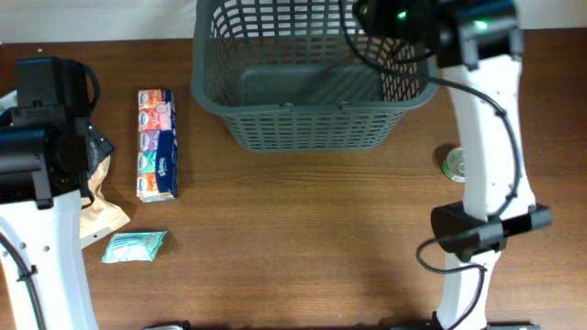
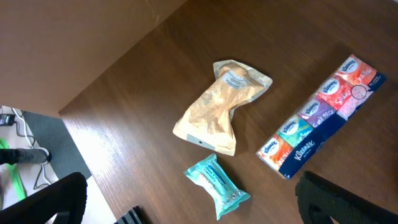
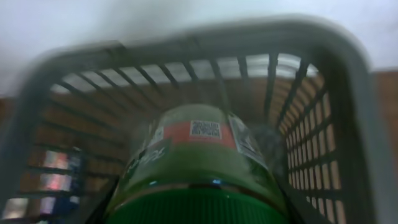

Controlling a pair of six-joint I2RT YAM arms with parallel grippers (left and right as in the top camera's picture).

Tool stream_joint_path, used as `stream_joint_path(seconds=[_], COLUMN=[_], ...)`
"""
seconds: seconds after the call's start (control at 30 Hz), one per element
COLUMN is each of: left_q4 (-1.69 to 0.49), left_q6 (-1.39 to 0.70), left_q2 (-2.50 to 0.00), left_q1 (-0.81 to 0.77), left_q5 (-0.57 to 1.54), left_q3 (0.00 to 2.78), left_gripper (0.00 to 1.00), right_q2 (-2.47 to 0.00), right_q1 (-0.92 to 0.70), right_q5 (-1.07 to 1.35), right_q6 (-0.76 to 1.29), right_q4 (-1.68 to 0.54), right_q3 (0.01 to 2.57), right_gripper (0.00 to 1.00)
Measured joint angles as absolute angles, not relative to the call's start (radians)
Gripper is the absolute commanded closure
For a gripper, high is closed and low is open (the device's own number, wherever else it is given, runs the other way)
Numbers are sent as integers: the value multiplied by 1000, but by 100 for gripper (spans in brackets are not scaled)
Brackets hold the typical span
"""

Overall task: Pack container
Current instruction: 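Carry the jar with the right gripper over the gray basket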

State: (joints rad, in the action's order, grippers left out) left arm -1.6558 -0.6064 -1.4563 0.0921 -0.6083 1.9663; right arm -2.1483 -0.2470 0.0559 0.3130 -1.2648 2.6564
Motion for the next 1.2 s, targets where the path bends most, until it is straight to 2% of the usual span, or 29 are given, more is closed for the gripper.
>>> stream_joint_path(seconds=[0.53, 0.8, 0.9, 1.2], left_q4=[-1656, -1656, -1656, -1656], left_q6=[-606, -606, -606, -606], left_q2=[-1456, -1456, -1456, -1456], left_q1=[92, 92, 92, 92], left_q5=[-608, -608, -608, -608], left_q3=[1966, 1966, 1966, 1966], left_gripper=[0, 0, 0, 0], right_q2=[-2163, -2164, -2164, -2164], right_q1=[-247, -247, -247, -247], right_q5=[26, 26, 26, 26], right_q6=[309, 310, 310, 310], right_q4=[-1137, -1097, -1091, -1064], right_q3=[2206, 2078, 2074, 2074], right_gripper=[96, 95, 91, 71])
